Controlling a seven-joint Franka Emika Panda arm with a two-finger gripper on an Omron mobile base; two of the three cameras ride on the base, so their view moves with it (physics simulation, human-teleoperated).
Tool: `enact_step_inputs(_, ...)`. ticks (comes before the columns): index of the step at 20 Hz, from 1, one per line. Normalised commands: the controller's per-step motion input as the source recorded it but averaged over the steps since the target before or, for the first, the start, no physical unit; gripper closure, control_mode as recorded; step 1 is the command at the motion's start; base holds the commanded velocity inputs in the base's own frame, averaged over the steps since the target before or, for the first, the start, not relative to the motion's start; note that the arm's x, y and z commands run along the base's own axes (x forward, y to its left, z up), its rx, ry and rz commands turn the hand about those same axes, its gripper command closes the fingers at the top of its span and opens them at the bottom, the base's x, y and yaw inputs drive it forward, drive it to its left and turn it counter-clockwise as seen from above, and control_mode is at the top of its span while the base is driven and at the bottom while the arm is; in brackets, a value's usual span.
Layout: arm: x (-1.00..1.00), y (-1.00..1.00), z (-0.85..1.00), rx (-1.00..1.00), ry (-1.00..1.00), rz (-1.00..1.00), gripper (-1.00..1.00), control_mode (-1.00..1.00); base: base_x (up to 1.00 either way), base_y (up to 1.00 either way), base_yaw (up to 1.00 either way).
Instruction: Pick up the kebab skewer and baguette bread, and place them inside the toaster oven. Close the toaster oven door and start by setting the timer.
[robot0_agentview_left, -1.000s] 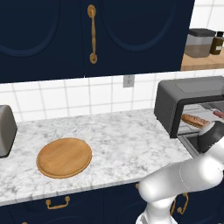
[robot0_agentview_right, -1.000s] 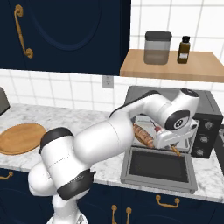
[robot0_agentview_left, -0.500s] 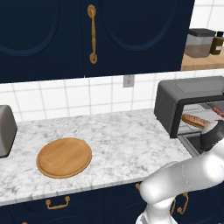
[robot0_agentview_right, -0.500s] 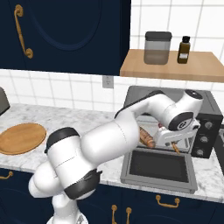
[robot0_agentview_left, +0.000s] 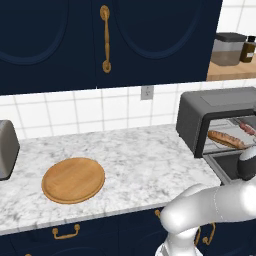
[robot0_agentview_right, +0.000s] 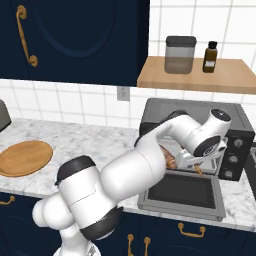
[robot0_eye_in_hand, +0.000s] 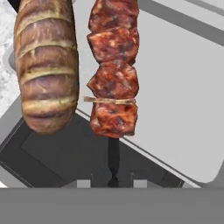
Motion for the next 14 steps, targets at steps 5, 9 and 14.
enact_step_inputs(5,0.15,0.00,-0.23,-0.06,0.00,0.00,1.00,-1.00,0.00,0.00,0.00)
enact_step_inputs(9,0.37,0.02,0.00,-0.03,0.00,0.00,1.00,-1.00,0.00,0.00,0.00)
enact_step_inputs(14,0.42,0.03,-0.04,0.00,0.00,0.00,1.00,-1.00,0.00,0.00,0.00)
